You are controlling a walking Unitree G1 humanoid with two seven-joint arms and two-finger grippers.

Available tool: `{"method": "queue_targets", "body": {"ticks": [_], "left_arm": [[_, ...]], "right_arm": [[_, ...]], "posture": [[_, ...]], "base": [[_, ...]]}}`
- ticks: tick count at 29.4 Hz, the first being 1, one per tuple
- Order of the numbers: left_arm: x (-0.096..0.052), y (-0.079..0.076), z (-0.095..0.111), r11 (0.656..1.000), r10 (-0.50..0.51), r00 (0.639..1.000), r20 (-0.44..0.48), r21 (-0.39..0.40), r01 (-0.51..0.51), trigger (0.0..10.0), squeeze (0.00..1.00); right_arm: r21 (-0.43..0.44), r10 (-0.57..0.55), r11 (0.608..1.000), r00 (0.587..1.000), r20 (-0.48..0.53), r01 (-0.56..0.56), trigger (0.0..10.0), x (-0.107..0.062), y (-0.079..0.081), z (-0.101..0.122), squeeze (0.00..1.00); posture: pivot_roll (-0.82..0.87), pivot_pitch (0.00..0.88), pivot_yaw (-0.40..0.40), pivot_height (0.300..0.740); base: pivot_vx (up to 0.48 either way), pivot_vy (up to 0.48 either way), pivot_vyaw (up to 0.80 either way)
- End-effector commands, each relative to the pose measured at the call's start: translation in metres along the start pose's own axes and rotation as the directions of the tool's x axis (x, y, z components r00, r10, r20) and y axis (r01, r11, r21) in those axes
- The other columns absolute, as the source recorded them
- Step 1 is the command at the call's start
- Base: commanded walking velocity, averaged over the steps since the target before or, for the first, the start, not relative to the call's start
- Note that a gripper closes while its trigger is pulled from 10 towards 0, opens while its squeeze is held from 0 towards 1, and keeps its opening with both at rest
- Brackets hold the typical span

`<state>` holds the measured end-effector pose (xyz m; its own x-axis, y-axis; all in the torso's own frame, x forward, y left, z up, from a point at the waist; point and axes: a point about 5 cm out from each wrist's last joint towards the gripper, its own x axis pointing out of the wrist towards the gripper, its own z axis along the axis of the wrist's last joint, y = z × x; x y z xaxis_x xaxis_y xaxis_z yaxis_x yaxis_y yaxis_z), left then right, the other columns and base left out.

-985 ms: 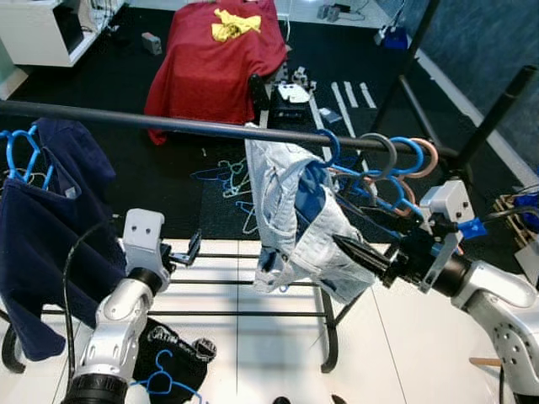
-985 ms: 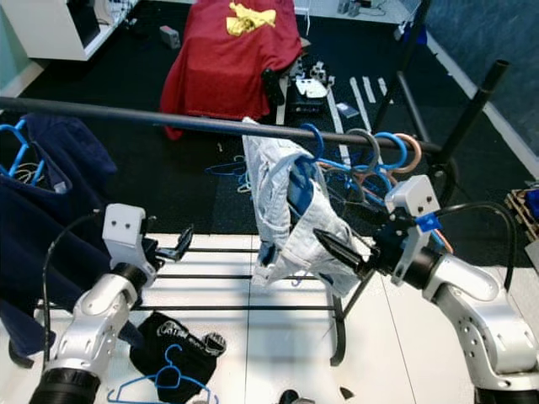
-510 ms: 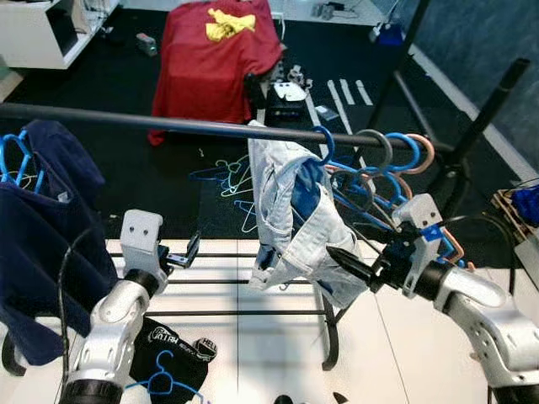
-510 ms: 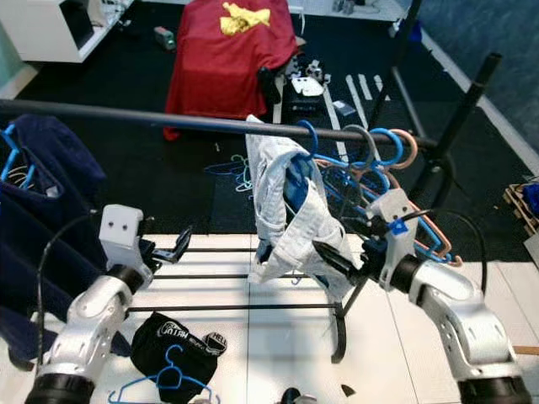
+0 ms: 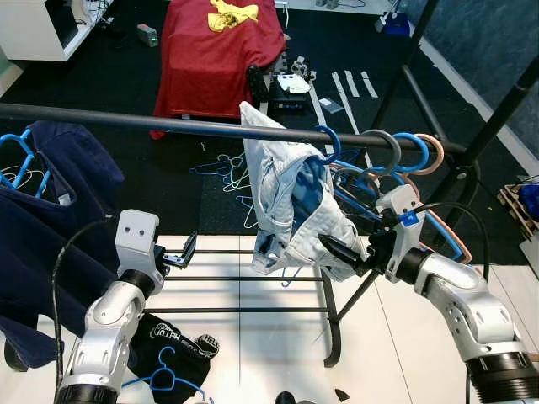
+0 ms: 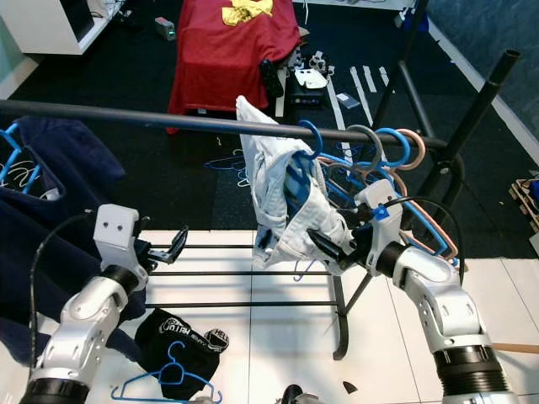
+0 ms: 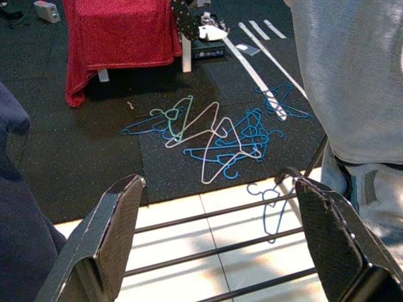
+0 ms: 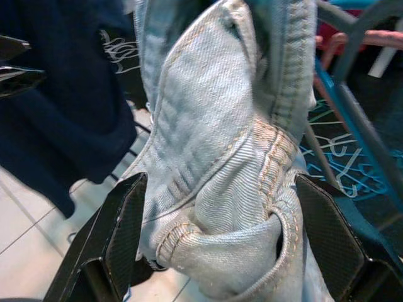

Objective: Hang hanger

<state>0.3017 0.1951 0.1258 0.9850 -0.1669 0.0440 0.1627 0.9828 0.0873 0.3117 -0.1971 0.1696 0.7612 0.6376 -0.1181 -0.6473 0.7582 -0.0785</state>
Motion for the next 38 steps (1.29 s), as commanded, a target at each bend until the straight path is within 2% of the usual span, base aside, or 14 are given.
{"method": "queue_targets", "body": {"ticks": [1, 3, 4, 5, 6, 9, 10, 12, 14, 15, 24, 27, 29, 38], "left_arm": [[-0.004, -0.001, -0.004, 1.0, -0.005, 1.0, -0.028, 0.012, 0.005, 10.0, 0.0], [-0.004, -0.001, -0.004, 1.0, -0.005, 1.0, -0.028, 0.012, 0.005, 10.0, 0.0], [-0.004, -0.002, -0.004, 1.0, -0.006, 1.0, -0.028, 0.011, 0.006, 10.0, 0.0], [-0.004, -0.002, -0.004, 1.0, -0.006, 1.0, -0.028, 0.011, 0.006, 10.0, 0.0], [-0.003, -0.003, -0.004, 1.0, -0.006, 1.0, -0.028, 0.009, 0.007, 10.0, 0.0], [-0.003, -0.003, -0.004, 1.0, -0.007, 1.0, -0.027, 0.008, 0.007, 10.0, 0.0], [-0.003, -0.003, -0.003, 1.0, -0.007, 1.0, -0.025, 0.008, 0.007, 10.0, 0.0], [-0.003, -0.003, -0.002, 1.0, -0.006, 1.0, -0.023, 0.007, 0.007, 10.0, 0.0], [-0.003, -0.003, -0.002, 1.0, -0.006, 1.0, -0.023, 0.007, 0.007, 10.0, 0.0], [-0.003, -0.003, -0.002, 1.0, -0.006, 1.0, -0.021, 0.006, 0.006, 10.0, 0.0], [0.001, -0.003, 0.002, 1.0, -0.006, 1.0, -0.011, 0.001, 0.006, 10.0, 0.0], [0.004, 0.002, 0.005, 1.0, 0.022, 1.0, -0.002, 0.0, -0.022, 10.0, 0.0], [0.008, 0.012, 0.004, 0.997, 0.078, 0.997, -0.011, -0.013, -0.078, 10.0, 0.0], [0.012, 0.017, 0.007, 0.996, 0.082, 0.997, -0.004, -0.039, -0.082, 10.0, 0.0]], "right_arm": [[-0.001, 0.057, 0.998, 0.998, -0.022, -0.057, 10.0, 0.005, 0.008, -0.008, 0.0], [-0.001, 0.057, 0.998, 0.998, -0.022, -0.057, 10.0, 0.005, 0.008, -0.008, 0.0], [-0.01, 0.064, 0.998, 0.998, -0.028, -0.065, 4.6, 0.007, 0.008, -0.008, 0.0], [-0.01, 0.064, 0.998, 0.998, -0.028, -0.065, 4.6, 0.007, 0.008, -0.008, 0.0], [-0.025, 0.062, 0.998, 0.998, -0.034, -0.062, 3.0, 0.008, 0.006, -0.009, 0.0], [-0.05, 0.044, 0.998, 0.998, -0.05, -0.047, 2.8, 0.008, 0.001, -0.011, 0.0], [-0.062, 0.036, 0.997, 0.998, -0.059, -0.04, 1.6, 0.006, -0.001, -0.013, 0.0], [-0.068, 0.025, 0.997, 0.998, -0.064, -0.029, 0.8, 0.004, -0.002, -0.014, 0.0], [-0.068, 0.025, 0.997, 0.998, -0.064, -0.029, 0.8, 0.004, -0.002, -0.014, 0.0], [-0.071, 0.012, 0.997, 0.998, -0.067, -0.017, 0.0, 0.002, -0.004, -0.015, 0.0], [-0.089, 0.004, 0.996, 0.999, -0.034, -0.007, 0.0, -0.004, -0.007, -0.008, 0.0], [-0.137, 0.056, 0.989, 0.998, 0.009, -0.054, 0.0, -0.004, 0.0, 0.011, 0.0], [-0.219, 0.181, 0.963, 0.979, 0.092, -0.157, 0.0, -0.006, 0.018, 0.049, 0.0], [-0.273, 0.248, 0.939, 0.962, 0.117, -0.209, 0.0, -0.014, 0.029, 0.068, 0.0]], "posture": [[0.09, 0.236, -0.068, 0.74], [0.09, 0.236, -0.068, 0.74], [0.09, 0.235, -0.069, 0.74], [0.09, 0.235, -0.069, 0.74], [0.09, 0.232, -0.07, 0.74], [0.09, 0.23, -0.072, 0.74], [0.09, 0.23, -0.076, 0.74], [0.09, 0.23, -0.076, 0.74], [0.09, 0.23, -0.076, 0.74], [0.09, 0.229, -0.073, 0.74], [0.08, 0.213, -0.071, 0.74], [0.08, 0.207, -0.07, 0.74], [0.06, 0.193, -0.069, 0.74], [0.04, 0.182, -0.073, 0.74]], "base": [[0.0, 0.0, 0.0], [0.0, 0.0, 0.0], [0.0, 0.0, 0.0], [0.0, 0.0, 0.0], [0.0, 0.0, 0.0], [0.0, 0.0, 0.0], [0.0, 0.0, 0.0], [0.0, 0.0, 0.0], [0.0, 0.0, 0.0], [0.0, 0.0, 0.0], [0.0, 0.0, 0.0], [0.0, 0.0, 0.0], [0.0, 0.0, 0.0], [0.0, 0.0, 0.0]]}}
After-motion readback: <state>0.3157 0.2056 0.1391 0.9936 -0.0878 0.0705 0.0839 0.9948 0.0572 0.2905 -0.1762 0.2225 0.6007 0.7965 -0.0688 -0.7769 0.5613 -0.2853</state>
